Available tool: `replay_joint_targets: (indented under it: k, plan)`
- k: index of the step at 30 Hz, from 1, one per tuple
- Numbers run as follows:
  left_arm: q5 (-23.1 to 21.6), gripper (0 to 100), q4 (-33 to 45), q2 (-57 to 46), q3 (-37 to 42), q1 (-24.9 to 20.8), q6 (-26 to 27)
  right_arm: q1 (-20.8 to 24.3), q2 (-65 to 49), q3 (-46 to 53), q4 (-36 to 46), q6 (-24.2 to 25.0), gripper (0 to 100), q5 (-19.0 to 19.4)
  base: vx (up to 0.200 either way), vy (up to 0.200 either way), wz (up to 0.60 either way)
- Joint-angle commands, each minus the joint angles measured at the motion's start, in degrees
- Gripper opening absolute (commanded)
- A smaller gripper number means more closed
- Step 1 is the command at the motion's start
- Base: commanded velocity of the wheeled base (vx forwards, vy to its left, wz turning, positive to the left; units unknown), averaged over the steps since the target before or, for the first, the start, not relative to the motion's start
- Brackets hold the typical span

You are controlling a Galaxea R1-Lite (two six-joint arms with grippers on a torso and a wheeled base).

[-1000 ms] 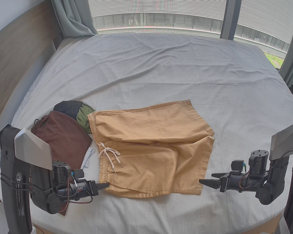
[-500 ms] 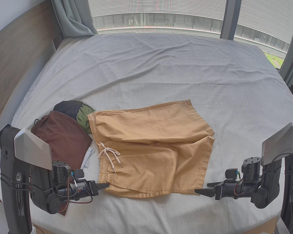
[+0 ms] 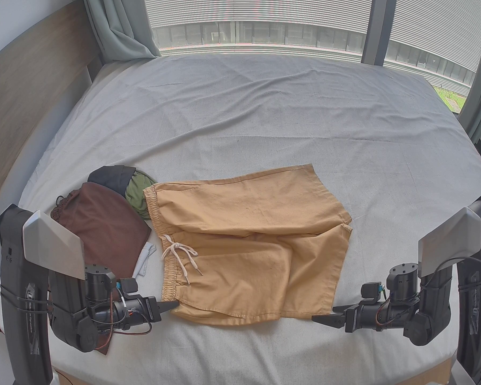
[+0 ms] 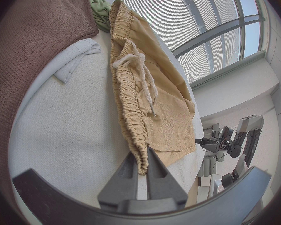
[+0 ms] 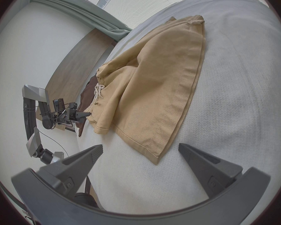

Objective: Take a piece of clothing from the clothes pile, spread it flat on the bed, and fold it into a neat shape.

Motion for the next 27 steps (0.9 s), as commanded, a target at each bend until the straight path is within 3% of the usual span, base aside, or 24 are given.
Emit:
replay_joint_targets:
  k: [1,12,13,27]
  plan:
    - [0.0,0,-0.2,-0.1,-0.1,0.1,0.0,0.8,1.2,-1.1,0.1,1.0,100,0.0,0.0,0.0,0.0]
    - [0.0,0,-0.2,-0.1,-0.1,0.1,0.0,0.8,1.2,-2.5,0.0,1.8,100,-0.2,0.0,0.0,0.0]
    - [0.0,0,-0.2,-0.1,-0.1,0.1,0.0,0.7,1.2,-2.5,0.0,1.8,0,-0.2,0.0,0.0,0.0]
    - [0.0,0,-0.2,-0.2,0.0,0.1,0.0,0.1,1.0,-1.9,0.1,1.7,0,-0.3,0.0,0.0,0.0]
